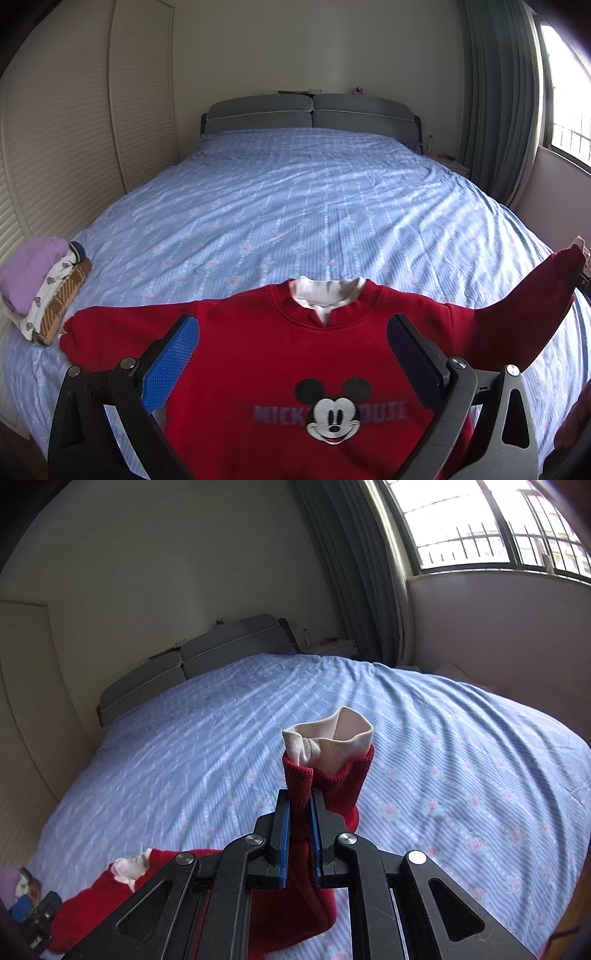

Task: Fold small clothes
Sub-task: 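Grasp the red sweatshirt's sleeve cuff with the right gripper and lift it, then lay the held sleeve across the sweatshirt body and open the right gripper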

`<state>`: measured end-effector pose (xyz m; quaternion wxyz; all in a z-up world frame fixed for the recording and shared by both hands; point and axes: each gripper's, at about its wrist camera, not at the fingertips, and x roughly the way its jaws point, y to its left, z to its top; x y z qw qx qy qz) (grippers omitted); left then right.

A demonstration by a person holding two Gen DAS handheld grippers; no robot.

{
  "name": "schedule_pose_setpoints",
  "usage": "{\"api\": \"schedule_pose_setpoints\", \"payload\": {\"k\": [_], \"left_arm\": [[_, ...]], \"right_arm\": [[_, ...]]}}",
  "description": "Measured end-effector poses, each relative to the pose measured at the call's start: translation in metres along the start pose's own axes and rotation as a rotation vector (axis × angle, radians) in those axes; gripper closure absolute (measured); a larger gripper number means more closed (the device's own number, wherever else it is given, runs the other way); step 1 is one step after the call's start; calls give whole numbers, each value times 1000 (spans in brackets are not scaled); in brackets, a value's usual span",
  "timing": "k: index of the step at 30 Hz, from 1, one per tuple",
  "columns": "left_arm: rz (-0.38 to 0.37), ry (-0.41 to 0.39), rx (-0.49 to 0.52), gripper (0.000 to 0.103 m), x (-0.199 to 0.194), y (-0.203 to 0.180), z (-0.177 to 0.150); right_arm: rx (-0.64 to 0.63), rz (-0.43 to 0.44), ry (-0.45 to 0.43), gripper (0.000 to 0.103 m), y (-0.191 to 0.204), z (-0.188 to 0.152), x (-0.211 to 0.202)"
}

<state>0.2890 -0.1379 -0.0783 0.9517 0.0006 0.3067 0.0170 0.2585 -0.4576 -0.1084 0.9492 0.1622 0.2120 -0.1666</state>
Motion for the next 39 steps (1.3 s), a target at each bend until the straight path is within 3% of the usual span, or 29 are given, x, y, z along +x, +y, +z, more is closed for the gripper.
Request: {"api": "schedule_pose_setpoints", "payload": {"k": [4, 9, 13, 19, 24, 29, 33, 38, 39], "left_arm": [[66, -26, -34, 0, -14, 56, 4], [147, -20, -93, 0, -21, 129, -3], [204, 10, -127, 0, -17, 177, -15], [236, 79, -145, 0, -4, 218, -36], [234, 107, -157, 0, 3, 229, -46], [208, 118, -156, 0, 8, 223, -48], [142, 107, -120, 0, 11, 205, -44], [-5, 97, -50, 11, 26, 162, -35], [-39, 95, -31, 17, 31, 153, -33]], "right_arm": [[-183, 59, -42, 92, 87, -13, -15], [-362, 164, -28, 92, 184, -55, -22], [-532, 205, 30, 92, 258, -108, -14], [-782, 157, 119, 92, 321, -205, 6], [-833, 147, 187, 87, 326, -237, 11], [-843, 233, 177, 57, 330, -244, -4], [-719, 287, 183, 56, 303, -224, -21], [-488, 263, 176, 56, 241, -181, -28], [-454, 245, 174, 56, 229, -174, -27]]}}
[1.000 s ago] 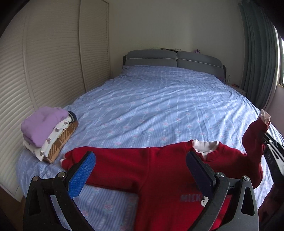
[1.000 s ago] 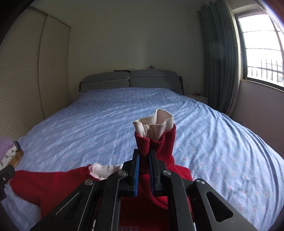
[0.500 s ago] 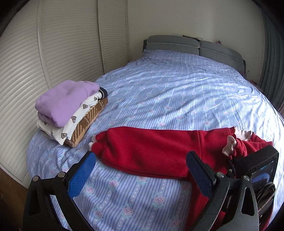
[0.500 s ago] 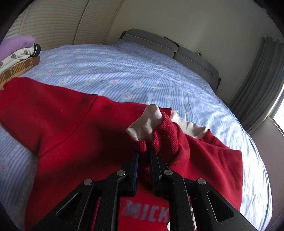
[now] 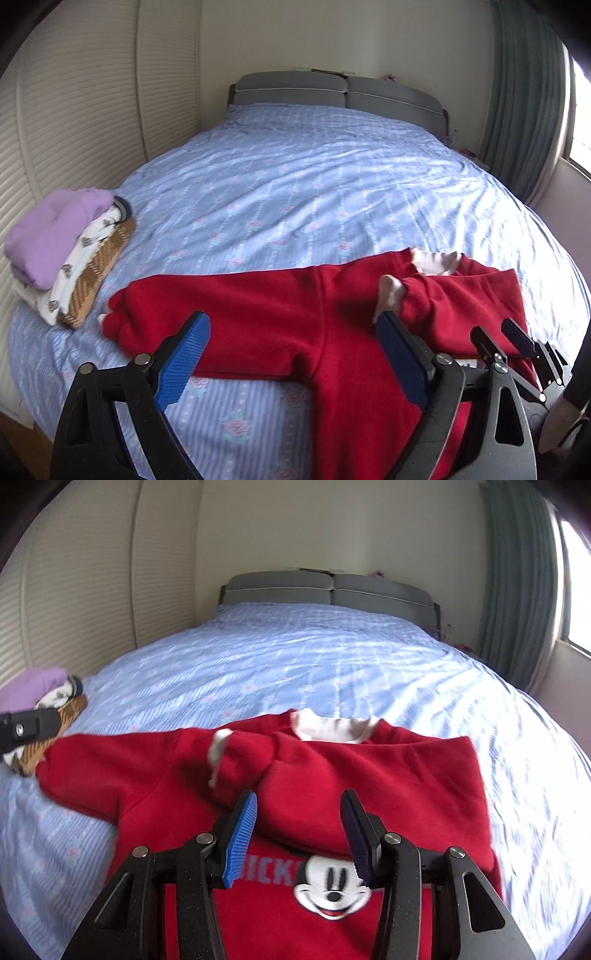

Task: Fold small clothes
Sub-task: 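Lay the held sleeve across the sweatshirt body and open the right gripper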

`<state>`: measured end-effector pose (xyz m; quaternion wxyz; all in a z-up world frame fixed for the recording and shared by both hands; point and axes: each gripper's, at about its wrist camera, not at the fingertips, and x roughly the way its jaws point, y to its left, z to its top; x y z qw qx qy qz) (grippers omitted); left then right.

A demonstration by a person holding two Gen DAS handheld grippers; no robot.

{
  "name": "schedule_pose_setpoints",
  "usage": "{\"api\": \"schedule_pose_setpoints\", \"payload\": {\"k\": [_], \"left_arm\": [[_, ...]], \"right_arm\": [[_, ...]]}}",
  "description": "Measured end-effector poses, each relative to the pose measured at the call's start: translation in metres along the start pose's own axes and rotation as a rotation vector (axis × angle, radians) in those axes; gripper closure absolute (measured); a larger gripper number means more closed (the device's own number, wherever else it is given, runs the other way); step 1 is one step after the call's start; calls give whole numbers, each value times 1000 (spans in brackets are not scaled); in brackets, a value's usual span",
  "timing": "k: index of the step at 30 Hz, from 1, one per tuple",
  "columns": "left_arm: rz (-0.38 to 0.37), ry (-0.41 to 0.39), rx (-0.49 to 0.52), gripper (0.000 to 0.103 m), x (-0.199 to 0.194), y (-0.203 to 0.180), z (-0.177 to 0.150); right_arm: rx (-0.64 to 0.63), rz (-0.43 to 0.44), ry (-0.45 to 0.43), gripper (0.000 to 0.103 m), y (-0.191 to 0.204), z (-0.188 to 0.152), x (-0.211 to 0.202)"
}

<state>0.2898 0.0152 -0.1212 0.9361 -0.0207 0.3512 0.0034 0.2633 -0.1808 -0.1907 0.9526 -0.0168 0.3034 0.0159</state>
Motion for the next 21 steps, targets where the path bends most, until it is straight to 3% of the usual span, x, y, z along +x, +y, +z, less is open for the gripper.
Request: {"api": "schedule_pose_setpoints", "payload": {"k": [7, 11, 15, 21], "left_arm": [[-169, 60, 163, 36, 60, -57, 7], [-226, 106, 230, 39, 95, -70, 3], [-283, 134, 232, 39, 122, -71, 4], [-411, 147, 191, 39, 135, -66, 9]], "right_arm": [[168, -126, -51, 56, -85, 1, -8], [236, -156, -85, 56, -115, -4, -8], [285, -132, -101, 56, -128, -5, -4], [261, -134, -91, 56, -125, -10, 7]]}}
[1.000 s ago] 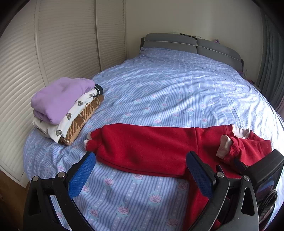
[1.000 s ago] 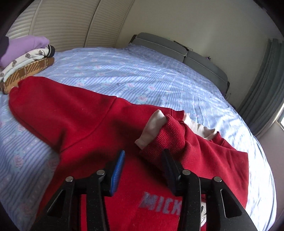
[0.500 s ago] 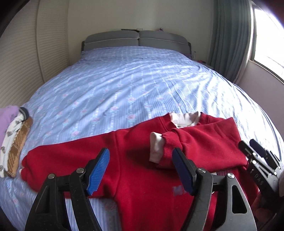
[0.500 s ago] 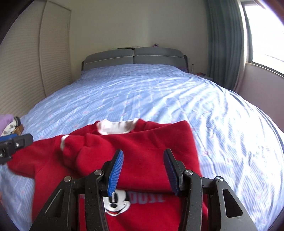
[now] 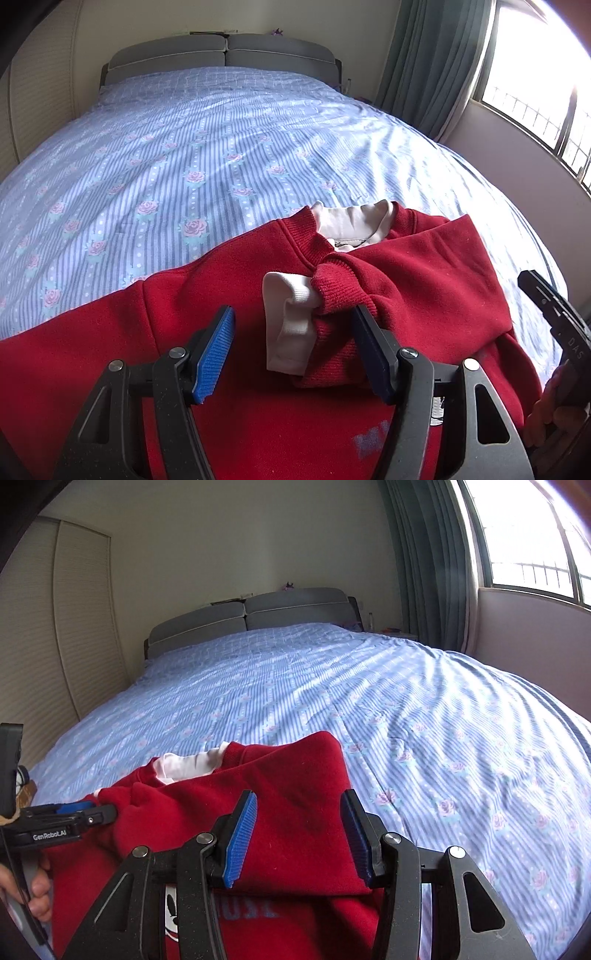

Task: Fold small clothes

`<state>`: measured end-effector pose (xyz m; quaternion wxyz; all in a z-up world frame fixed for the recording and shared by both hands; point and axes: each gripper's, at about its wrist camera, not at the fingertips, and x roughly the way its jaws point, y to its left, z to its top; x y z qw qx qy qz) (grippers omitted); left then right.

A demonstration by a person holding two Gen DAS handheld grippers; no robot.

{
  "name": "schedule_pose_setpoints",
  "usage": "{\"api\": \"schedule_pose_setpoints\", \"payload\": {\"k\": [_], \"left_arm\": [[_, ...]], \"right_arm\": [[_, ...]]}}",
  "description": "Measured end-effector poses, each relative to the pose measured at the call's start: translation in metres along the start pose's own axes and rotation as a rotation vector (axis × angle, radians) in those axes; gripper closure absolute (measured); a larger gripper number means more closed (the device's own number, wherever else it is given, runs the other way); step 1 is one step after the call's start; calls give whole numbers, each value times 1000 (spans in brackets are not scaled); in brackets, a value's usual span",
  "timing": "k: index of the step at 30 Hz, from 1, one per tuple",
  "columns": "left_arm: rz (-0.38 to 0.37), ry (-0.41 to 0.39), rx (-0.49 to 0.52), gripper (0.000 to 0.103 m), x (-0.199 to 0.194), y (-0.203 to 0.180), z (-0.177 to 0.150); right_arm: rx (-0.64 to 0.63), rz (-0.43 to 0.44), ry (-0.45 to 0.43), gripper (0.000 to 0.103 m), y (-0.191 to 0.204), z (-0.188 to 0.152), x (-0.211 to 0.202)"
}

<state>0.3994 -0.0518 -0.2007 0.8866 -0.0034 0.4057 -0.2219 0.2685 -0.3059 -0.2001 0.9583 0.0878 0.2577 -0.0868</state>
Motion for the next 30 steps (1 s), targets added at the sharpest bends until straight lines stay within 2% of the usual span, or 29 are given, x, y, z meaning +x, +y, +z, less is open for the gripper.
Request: {"api": "schedule_pose_setpoints", "payload": {"k": [5, 10, 15, 21, 26, 30], "left_arm": [[-85, -5, 15, 39, -2, -2, 1], [-114, 48, 7, 72, 4, -4, -2], [-106, 60, 20, 88, -6, -5, -7], [-52, 93, 11, 91, -3, 4, -18], [-4, 97, -10, 91, 5, 10, -24], [25, 68, -2, 91, -3, 1, -22]], "right_arm": [[22, 16, -2, 56, 0, -4, -1], [40, 9, -19, 56, -5, -5, -5], [87, 6, -4, 56, -16, -4, -2], [80, -7, 36, 56, -16, -8, 7], [52, -53, 147, 56, -16, -17, 29], [65, -84, 255, 56, -23, -27, 50]]}}
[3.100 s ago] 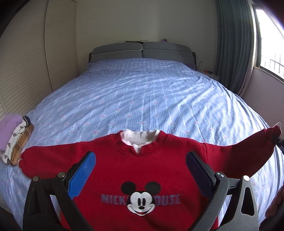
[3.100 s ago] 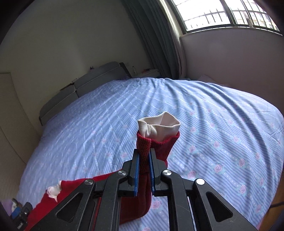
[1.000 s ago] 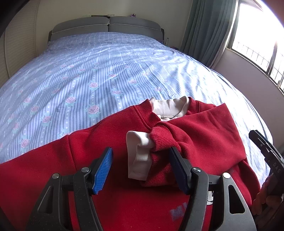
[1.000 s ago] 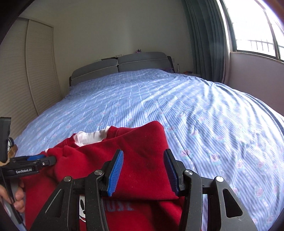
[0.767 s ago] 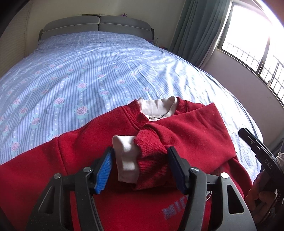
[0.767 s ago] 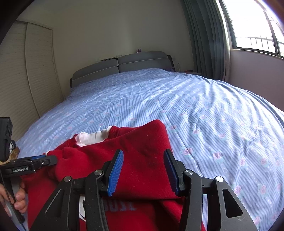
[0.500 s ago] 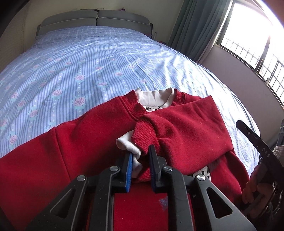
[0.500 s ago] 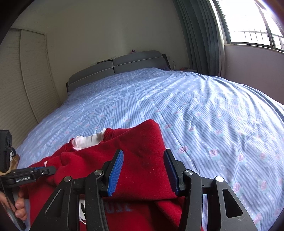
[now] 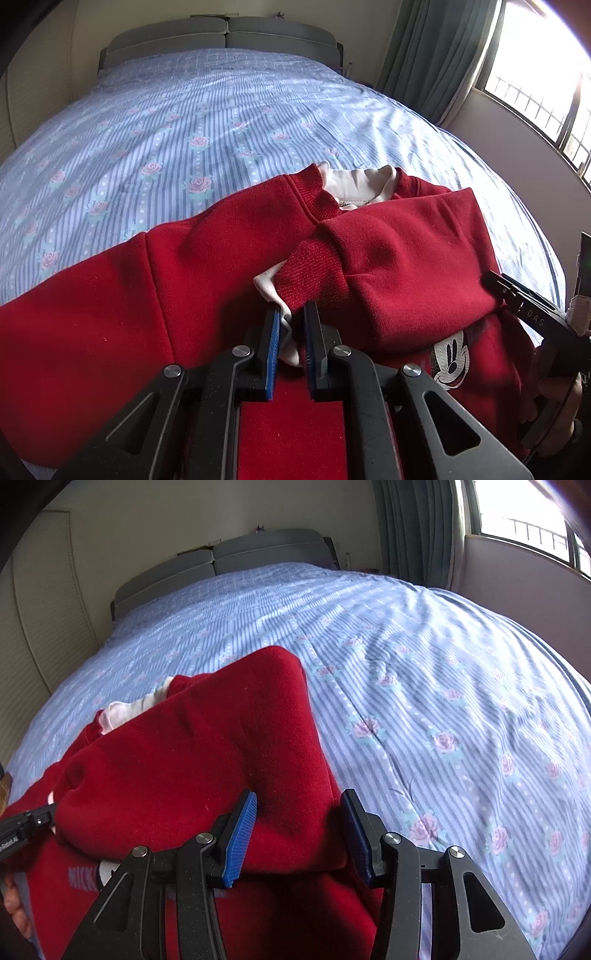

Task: Fold small clothes

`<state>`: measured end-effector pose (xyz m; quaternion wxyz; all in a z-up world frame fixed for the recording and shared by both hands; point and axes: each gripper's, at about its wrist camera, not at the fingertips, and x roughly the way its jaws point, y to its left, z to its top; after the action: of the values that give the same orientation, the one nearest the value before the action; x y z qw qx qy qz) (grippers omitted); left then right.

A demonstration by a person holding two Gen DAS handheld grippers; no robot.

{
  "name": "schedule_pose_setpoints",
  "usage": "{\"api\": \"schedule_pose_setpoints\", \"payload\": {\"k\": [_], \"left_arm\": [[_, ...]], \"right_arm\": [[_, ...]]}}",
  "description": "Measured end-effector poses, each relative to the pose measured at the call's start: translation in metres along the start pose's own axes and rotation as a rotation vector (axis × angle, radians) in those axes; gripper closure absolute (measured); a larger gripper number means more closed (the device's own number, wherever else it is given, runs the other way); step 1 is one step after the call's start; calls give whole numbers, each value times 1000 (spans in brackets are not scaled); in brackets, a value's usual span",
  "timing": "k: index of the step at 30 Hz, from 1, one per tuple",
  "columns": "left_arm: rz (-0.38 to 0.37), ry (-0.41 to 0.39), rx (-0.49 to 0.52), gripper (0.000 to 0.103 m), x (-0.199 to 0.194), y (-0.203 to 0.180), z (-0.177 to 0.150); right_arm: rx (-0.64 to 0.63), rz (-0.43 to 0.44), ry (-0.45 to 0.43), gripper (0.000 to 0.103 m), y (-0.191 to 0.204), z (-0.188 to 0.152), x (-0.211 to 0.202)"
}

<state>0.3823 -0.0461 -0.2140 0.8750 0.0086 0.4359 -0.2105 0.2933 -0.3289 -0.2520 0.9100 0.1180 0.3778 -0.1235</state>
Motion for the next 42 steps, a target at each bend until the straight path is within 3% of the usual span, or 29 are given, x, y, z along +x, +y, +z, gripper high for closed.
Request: {"api": "schedule_pose_setpoints", "payload": {"k": [2, 5, 7, 9, 15, 21, 24, 28, 32, 33, 35, 38, 42], "left_arm": [[17, -10, 19, 89, -6, -7, 3], [32, -44, 29, 75, -23, -19, 5], [30, -85, 36, 60, -36, -29, 8], [18, -123, 54, 55, -44, -42, 11], [-52, -91, 94, 55, -20, -71, 12], [24, -21, 43, 51, 11, -55, -2], [24, -11, 4, 49, 20, -45, -9], [23, -27, -10, 48, 10, -48, -8], [51, -70, 3, 42, -24, -45, -6], [71, -80, 5, 38, -34, -41, -7], [109, -96, -19, 37, -56, -24, -13], [175, -110, -106, 37, -88, 16, -29], [253, -140, -285, 38, -128, 86, -63]], "right_arm": [[-6, -15, 6, 55, 0, -1, 2], [-30, -39, -3, 55, 3, -2, 0], [-15, -33, -46, 55, 1, 0, -10], [4, -26, -94, 53, -2, 2, -20], [9, -1, -87, 53, -3, 3, -21], [-25, -6, -26, 53, 4, 0, -8], [-23, -7, 0, 52, 3, -1, -1], [-32, -19, -14, 51, 5, -1, -4], [7, 8, -111, 46, 4, 5, -32], [12, 12, -143, 42, 6, 6, -41], [9, 17, -212, 24, 13, 6, -61], [-14, 22, -287, 21, 32, 3, -86], [-46, 69, -289, 21, 67, -2, -108]]}}
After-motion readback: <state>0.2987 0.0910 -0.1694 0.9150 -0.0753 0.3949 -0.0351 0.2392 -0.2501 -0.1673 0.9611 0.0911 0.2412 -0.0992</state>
